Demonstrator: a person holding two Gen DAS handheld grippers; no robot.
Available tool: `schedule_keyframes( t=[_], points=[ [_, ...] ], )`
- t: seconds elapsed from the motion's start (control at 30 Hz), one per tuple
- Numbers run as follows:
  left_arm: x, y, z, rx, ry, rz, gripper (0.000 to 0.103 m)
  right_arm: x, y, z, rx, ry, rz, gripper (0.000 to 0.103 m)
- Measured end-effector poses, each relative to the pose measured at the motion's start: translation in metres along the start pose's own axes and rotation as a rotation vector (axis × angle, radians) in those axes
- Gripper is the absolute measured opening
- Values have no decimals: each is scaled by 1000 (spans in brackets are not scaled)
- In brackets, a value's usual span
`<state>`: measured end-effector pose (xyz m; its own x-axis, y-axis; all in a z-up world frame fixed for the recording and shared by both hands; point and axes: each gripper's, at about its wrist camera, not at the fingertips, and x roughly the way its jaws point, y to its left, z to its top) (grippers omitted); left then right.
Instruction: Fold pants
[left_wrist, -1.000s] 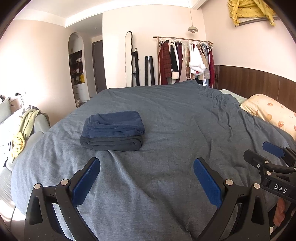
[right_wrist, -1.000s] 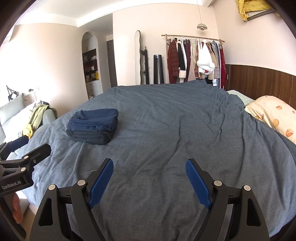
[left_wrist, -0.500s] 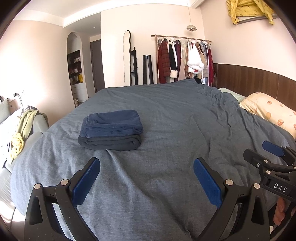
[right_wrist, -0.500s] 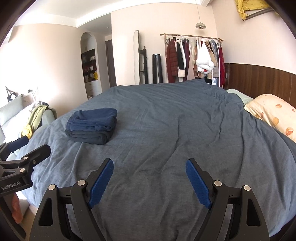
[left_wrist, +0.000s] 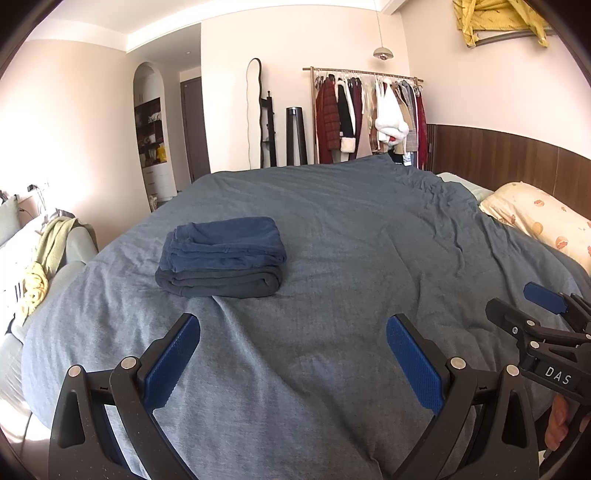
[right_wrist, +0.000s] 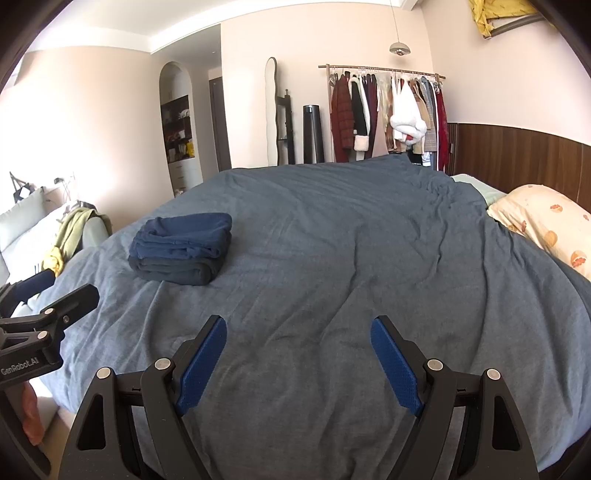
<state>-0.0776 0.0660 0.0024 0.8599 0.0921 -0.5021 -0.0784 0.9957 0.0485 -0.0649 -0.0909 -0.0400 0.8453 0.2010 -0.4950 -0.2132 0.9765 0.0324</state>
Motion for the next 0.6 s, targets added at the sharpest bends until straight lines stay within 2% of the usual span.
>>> schedule_keyframes(
  t=[0.3, 0.6],
  points=[
    [3, 6, -2, -35, 11, -14, 103, 2, 0, 0, -6, 0, -10, 81],
    [6, 5, -4, -14, 12, 6, 103, 9, -1, -4, -8, 8, -13, 81]
  ],
)
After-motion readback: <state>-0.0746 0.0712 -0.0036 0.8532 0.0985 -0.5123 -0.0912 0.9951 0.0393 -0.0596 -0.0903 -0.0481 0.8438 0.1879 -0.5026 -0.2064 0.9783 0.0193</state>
